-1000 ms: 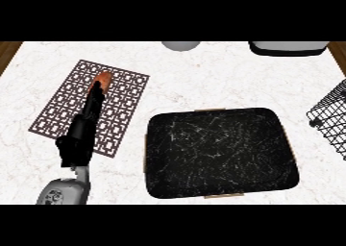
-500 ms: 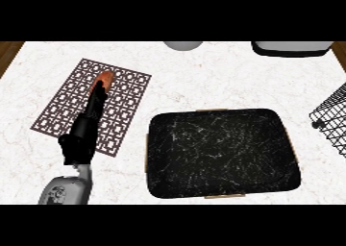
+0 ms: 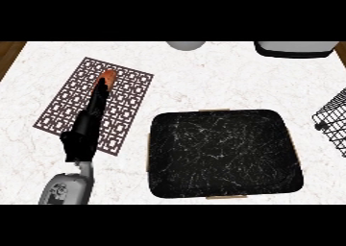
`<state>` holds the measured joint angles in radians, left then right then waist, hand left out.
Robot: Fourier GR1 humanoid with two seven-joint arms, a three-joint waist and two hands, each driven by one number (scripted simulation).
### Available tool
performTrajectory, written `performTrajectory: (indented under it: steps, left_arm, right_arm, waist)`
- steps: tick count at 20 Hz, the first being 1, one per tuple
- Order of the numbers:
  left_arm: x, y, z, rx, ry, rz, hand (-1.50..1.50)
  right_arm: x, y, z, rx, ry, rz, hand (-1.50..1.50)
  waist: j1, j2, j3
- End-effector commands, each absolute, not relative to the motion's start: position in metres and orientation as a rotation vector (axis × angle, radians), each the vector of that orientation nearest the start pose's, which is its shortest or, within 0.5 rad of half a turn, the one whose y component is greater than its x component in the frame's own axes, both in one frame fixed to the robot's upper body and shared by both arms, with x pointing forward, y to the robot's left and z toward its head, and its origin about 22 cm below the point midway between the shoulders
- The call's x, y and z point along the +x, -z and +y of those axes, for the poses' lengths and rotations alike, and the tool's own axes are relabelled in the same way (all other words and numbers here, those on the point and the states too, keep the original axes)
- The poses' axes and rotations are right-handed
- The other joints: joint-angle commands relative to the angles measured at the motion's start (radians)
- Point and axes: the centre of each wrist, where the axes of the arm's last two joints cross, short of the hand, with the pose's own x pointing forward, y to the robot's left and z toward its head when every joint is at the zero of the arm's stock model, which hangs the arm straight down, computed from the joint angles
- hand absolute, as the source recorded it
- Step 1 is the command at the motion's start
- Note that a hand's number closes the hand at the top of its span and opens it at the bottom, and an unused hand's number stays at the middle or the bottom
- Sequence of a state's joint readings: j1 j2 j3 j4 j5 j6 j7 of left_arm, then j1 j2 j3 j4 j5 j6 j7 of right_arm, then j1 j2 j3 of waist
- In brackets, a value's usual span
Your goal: Pick the cupcake from the tray and place it in the tiered basket
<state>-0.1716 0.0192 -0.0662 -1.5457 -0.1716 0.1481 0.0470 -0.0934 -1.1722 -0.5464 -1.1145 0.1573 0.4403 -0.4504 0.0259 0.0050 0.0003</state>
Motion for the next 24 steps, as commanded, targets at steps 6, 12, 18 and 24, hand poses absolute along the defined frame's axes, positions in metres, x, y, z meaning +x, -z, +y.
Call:
performTrajectory:
  steps: [6,12,18,24]
  left_arm:
    - [0.262,-0.028,0.214,0.170,0.122,-1.653,0.00]
    - [0.279,-0.037,0.192,0.183,0.124,-1.685,0.00]
    - [0.275,-0.032,0.193,0.184,0.113,-1.678,0.00]
    - [0.268,-0.022,0.206,0.206,0.098,-1.667,0.00]
  right_arm:
    - [0.219,-0.240,-0.581,-0.658,-0.591,-1.579,-1.50]
    - [0.209,-0.246,-0.611,-0.614,-0.217,-1.643,-1.50]
    - [0.158,-0.240,-0.647,-0.615,-0.030,-1.530,-1.50]
    - [0.116,-0.221,-0.662,-0.525,0.092,-1.535,-1.50]
  waist:
    - [-0.007,-0.004,0.000]
    - [-0.003,0.002,0.001]
    - [-0.008,0.007,0.006]
    - [-0.026,0.005,0.010]
